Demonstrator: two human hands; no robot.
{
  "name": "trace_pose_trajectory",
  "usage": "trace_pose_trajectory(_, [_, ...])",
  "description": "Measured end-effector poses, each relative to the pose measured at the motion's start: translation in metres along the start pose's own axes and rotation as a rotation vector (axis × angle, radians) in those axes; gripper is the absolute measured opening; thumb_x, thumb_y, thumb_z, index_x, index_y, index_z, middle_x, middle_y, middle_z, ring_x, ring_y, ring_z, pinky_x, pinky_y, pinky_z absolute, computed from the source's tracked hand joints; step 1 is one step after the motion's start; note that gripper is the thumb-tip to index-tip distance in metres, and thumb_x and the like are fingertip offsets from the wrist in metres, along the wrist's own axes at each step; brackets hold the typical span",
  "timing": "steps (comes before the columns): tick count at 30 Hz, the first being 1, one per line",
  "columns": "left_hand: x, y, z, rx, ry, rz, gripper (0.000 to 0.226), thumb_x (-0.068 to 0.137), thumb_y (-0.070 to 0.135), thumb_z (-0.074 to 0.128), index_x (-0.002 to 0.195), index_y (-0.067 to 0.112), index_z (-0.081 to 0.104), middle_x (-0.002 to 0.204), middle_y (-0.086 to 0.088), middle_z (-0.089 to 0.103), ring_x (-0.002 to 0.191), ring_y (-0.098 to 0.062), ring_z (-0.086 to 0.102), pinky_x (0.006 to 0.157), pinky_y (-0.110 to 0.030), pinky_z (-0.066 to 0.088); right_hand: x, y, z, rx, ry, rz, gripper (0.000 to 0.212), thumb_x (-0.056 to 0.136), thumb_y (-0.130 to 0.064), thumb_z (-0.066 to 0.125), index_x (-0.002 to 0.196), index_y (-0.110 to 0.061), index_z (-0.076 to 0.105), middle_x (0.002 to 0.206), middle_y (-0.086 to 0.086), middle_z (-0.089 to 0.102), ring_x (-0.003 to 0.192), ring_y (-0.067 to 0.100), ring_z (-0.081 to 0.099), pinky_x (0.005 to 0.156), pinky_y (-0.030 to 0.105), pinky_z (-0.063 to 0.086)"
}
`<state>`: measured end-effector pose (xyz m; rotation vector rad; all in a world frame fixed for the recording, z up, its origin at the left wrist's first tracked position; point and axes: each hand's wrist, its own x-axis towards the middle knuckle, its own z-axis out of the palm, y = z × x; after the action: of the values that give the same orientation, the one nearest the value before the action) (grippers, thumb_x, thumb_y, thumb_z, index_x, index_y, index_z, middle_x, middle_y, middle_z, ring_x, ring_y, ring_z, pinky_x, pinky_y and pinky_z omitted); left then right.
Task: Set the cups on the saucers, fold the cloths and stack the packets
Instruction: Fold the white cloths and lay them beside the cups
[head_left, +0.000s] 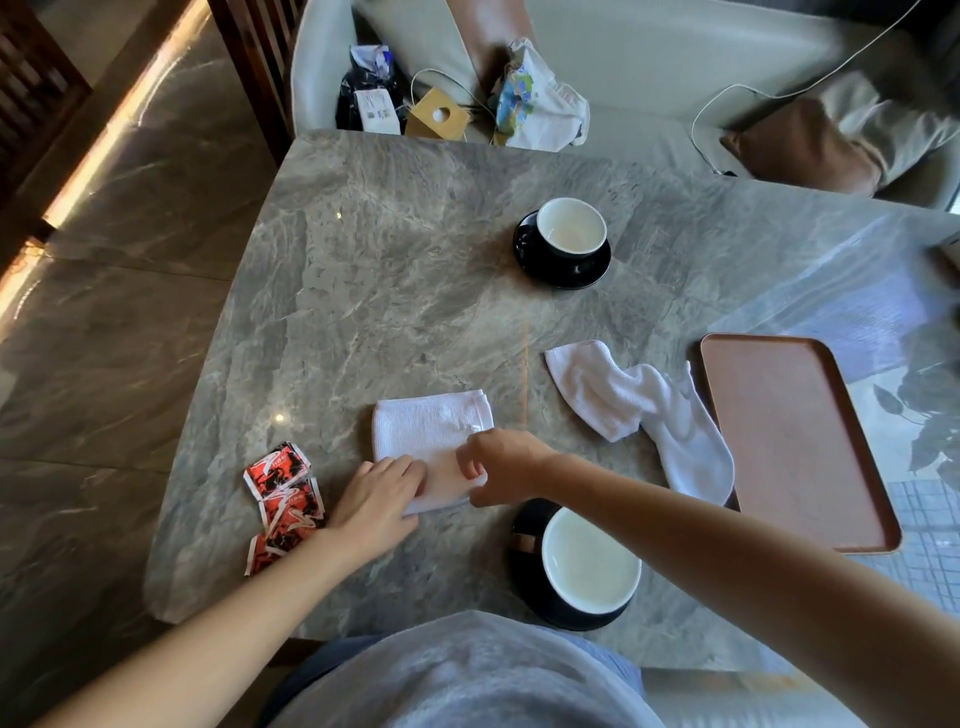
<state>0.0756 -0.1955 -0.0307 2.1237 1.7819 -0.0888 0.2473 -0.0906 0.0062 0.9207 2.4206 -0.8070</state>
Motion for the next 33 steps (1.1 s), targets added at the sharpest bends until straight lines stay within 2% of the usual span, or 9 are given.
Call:
trace_pose_trajectory(7, [-0.004, 0.000, 0.003, -0.175, 0.019, -0.109, 0.018, 0.076, 0.022, 0.051, 0.092, 0.020, 0.044, 0.099, 0.002, 0.054, 0.099, -0.022, 0.054, 0.079, -0.035, 0.037, -0.005, -0.007, 0.018, -0.287, 0.005, -0.043, 0.052, 0.078, -0.031, 0.071, 0.119, -0.013, 0.045, 0.119, 0.006, 0.048, 0.110, 0.023, 0.048, 0.070, 0.037, 0.045])
trace_pose_trajectory(10, [-0.007, -0.007, 0.001, -0.140, 0.052, -0.086, 0.020, 0.075, 0.026, 0.051, 0.094, 0.020, 0.053, 0.097, 0.004, 0.058, 0.100, -0.020, 0.053, 0.089, -0.033, 0.034, -0.006, -0.005, 0.016, -0.244, 0.052, -0.020, 0.041, 0.081, -0.025, 0.067, 0.117, -0.014, 0.051, 0.123, 0.008, 0.045, 0.116, 0.025, 0.046, 0.075, 0.040, 0.048])
trace_pose_trajectory(14, [-0.012, -0.010, -0.004, -0.115, 0.201, -0.042, 0.024, 0.068, 0.032, 0.052, 0.083, 0.017, 0.064, 0.090, 0.003, 0.059, 0.089, -0.023, 0.058, 0.092, -0.031, 0.031, -0.010, 0.005, 0.011, -0.217, 0.179, -0.098, 0.033, 0.075, -0.028, 0.063, 0.106, -0.017, 0.058, 0.118, 0.003, 0.049, 0.112, 0.022, 0.047, 0.078, 0.039, 0.051])
trace_pose_trajectory(16, [-0.013, -0.013, -0.005, -0.151, 0.219, -0.045, 0.029, 0.072, 0.035, 0.047, 0.087, 0.017, 0.065, 0.095, 0.005, 0.062, 0.093, -0.019, 0.060, 0.102, -0.032, 0.027, -0.012, 0.011, 0.010, -0.161, 0.241, -0.114, 0.032, 0.073, -0.027, 0.059, 0.103, -0.017, 0.056, 0.113, 0.002, 0.054, 0.107, 0.022, 0.052, 0.072, 0.034, 0.048])
trace_pose_trajectory(19, [-0.016, -0.015, -0.005, -0.293, 0.235, -0.115, 0.020, 0.082, 0.038, 0.047, 0.088, 0.019, 0.054, 0.065, 0.015, 0.054, 0.081, -0.014, 0.063, 0.111, -0.034, 0.021, -0.014, 0.018, 0.009, -0.033, 0.288, -0.064, 0.030, 0.072, -0.025, 0.056, 0.101, -0.018, 0.051, 0.101, 0.001, 0.061, 0.089, 0.026, 0.059, 0.059, 0.028, 0.035])
trace_pose_trajectory(21, [-0.017, -0.014, -0.003, -0.361, 0.245, -0.155, 0.018, 0.086, 0.034, 0.054, 0.089, 0.017, 0.050, 0.051, 0.013, 0.046, 0.077, -0.020, 0.061, 0.107, -0.033, 0.025, -0.015, 0.022, 0.007, 0.044, 0.284, -0.020, 0.028, 0.072, -0.026, 0.057, 0.098, -0.021, 0.049, 0.090, 0.000, 0.063, 0.079, 0.028, 0.059, 0.058, 0.029, 0.034])
trace_pose_trajectory(24, [-0.018, -0.013, -0.003, -0.570, 0.257, -0.279, 0.017, 0.087, 0.029, 0.060, 0.093, 0.014, 0.054, 0.073, -0.003, 0.060, 0.083, -0.021, 0.052, 0.080, -0.034, 0.038, -0.014, 0.026, 0.003, 0.193, 0.304, 0.010, 0.026, 0.072, -0.027, 0.057, 0.097, -0.024, 0.048, 0.077, -0.007, 0.057, 0.070, 0.025, 0.057, 0.058, 0.030, 0.038])
trace_pose_trajectory(27, [-0.017, -0.013, -0.002, -0.791, 0.280, -0.330, 0.011, 0.086, 0.020, 0.060, 0.087, 0.015, 0.051, 0.065, 0.002, 0.051, 0.060, -0.013, 0.046, 0.058, -0.029, 0.035, -0.010, 0.030, 0.002, 0.400, 0.350, 0.054, 0.026, 0.077, -0.025, 0.058, 0.100, -0.023, 0.048, 0.079, -0.008, 0.058, 0.071, 0.021, 0.059, 0.063, 0.035, 0.048])
trace_pose_trajectory(33, [-0.014, -0.009, 0.006, -1.050, 0.287, -0.494, 0.016, 0.088, 0.017, 0.057, 0.084, 0.004, 0.048, 0.069, -0.003, 0.043, 0.064, -0.012, 0.038, 0.059, -0.028, 0.030, 0.002, 0.035, 0.013, 0.575, 0.362, 0.165, 0.022, 0.087, -0.030, 0.057, 0.108, -0.023, 0.051, 0.084, -0.006, 0.060, 0.080, 0.018, 0.061, 0.064, 0.029, 0.043])
